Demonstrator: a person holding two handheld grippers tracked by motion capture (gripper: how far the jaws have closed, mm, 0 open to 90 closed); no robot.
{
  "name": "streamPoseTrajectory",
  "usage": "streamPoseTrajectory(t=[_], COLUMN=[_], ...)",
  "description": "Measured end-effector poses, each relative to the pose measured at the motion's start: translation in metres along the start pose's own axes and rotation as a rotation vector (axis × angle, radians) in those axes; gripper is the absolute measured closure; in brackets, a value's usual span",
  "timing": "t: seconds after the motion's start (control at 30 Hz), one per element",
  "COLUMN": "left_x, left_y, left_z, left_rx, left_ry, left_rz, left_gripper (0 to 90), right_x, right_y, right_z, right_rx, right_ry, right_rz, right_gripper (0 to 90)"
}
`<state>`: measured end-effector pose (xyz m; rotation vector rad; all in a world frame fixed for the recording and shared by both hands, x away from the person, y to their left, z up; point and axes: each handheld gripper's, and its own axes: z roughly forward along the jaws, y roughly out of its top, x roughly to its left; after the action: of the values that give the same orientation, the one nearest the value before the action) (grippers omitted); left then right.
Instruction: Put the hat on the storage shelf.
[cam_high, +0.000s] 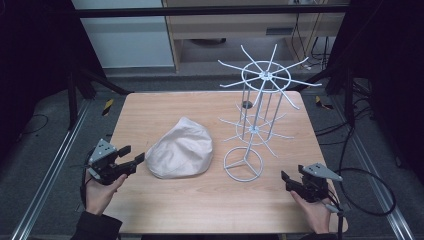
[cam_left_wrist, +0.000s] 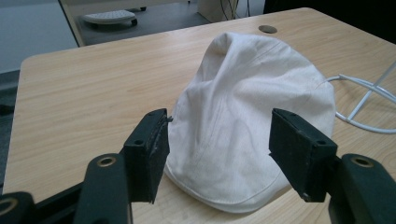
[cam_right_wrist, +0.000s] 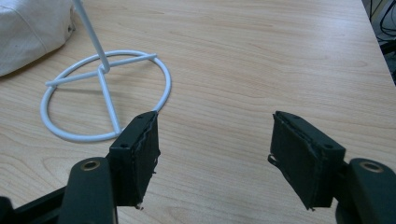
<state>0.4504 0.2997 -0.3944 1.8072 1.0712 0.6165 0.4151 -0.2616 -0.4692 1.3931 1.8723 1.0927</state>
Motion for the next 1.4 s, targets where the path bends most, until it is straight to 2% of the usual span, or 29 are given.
streamPoseTrajectory(t=[0.2,0.5,0.67,0.83,1.17,1.23,1.4], left_x=[0.002,0.003,0.001,0.000,-0.001,-0.003,-0.005], left_y=[0.013,0.024,0.028,0.030,0.042,0.046,0.050], left_z=[0.009,0.035,0.051,0.069,0.087,0.093,0.101], left_rx=[-0.012,-0.012,0.015,0.050,0.069,0.096,0.120], left_ry=[-0.007,-0.017,-0.030,-0.026,-0.055,-0.057,-0.064], left_rz=[0.012,0.013,0.023,0.031,0.060,0.079,0.096], left_gripper=[36.7,35.9,36.6,37.3,39.8,40.1,40.1], right_x=[0.001,0.003,0.003,0.003,0.003,0.003,0.003], right_y=[0.000,0.000,0.000,0.000,-0.001,-0.001,-0.001], right_z=[0.001,0.002,0.004,0.004,0.005,0.005,0.005], right_rx=[-0.005,0.002,0.006,0.005,0.010,0.015,0.017], right_ry=[-0.003,0.009,0.014,0.017,0.022,0.022,0.022], right_rz=[-0.018,-0.022,-0.030,-0.030,-0.033,-0.039,-0.041], right_gripper=[32.1,31.9,31.8,31.9,32.4,32.5,32.6])
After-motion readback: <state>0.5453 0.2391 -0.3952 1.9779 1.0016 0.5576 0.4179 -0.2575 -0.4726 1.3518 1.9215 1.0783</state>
